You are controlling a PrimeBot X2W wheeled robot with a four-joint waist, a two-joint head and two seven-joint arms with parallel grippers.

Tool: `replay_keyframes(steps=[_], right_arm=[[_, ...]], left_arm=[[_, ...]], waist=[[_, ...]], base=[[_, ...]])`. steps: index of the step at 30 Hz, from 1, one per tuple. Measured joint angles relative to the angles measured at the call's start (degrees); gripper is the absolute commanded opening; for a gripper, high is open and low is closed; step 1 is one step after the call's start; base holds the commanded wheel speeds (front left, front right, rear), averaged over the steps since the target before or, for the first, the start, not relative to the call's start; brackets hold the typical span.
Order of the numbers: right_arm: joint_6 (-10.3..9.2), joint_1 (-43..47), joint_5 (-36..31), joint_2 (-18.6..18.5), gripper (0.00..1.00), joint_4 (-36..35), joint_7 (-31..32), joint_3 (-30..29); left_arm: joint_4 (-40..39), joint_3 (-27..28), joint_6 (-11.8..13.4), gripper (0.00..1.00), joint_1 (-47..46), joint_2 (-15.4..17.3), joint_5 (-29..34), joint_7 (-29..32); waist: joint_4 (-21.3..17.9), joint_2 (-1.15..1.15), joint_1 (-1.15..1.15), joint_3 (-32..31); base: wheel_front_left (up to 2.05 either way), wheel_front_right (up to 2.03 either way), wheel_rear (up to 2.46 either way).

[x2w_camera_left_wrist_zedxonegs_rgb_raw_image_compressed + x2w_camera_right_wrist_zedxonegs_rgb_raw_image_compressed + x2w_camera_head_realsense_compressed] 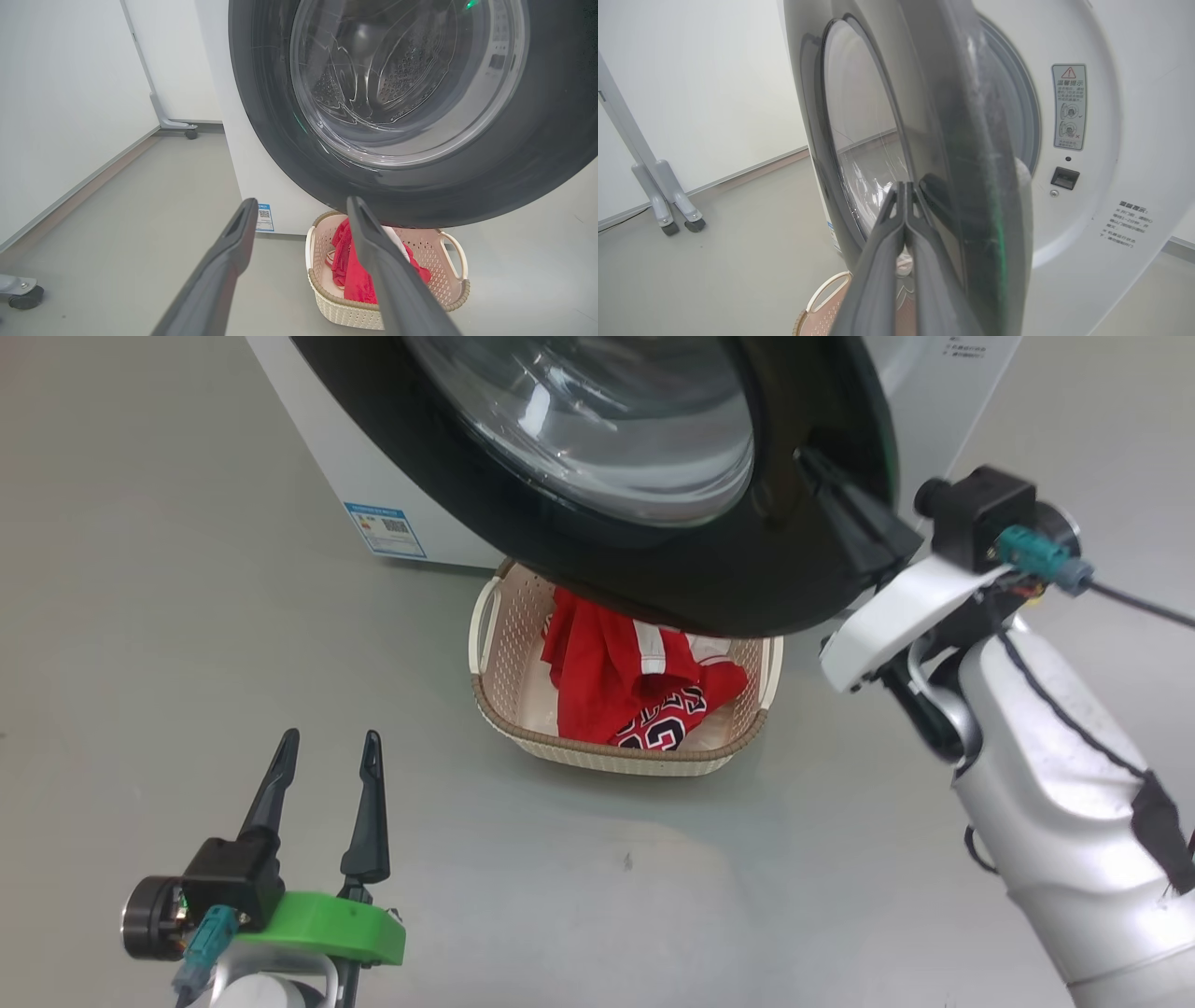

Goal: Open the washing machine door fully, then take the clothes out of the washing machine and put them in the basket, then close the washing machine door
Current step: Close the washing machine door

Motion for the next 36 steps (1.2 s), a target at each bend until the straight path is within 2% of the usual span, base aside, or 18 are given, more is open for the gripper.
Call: replay_keyframes(steps=[25,36], right_arm=[[-0.11,-18.2,-1.16,-6.81,0.0,11.15,-0.1,-5.98],[-1.59,-24.08,-2.26,-9.07,0.0,16.27,-1.87,-7.5]], left_arm=[[0.55,-3.14,-0.73,1.0,-5.75,-1.77,0.25,-0.55],[1.74,-4.31,-1.16,1.0,-7.49,-2.34,0.22,-0.59]], waist=[[3.72,0.0,0.0,7.79],[6.03,0.0,0.0,9.59]], base=[[0.0,0.0,0.0],[0.0,0.0,0.0]])
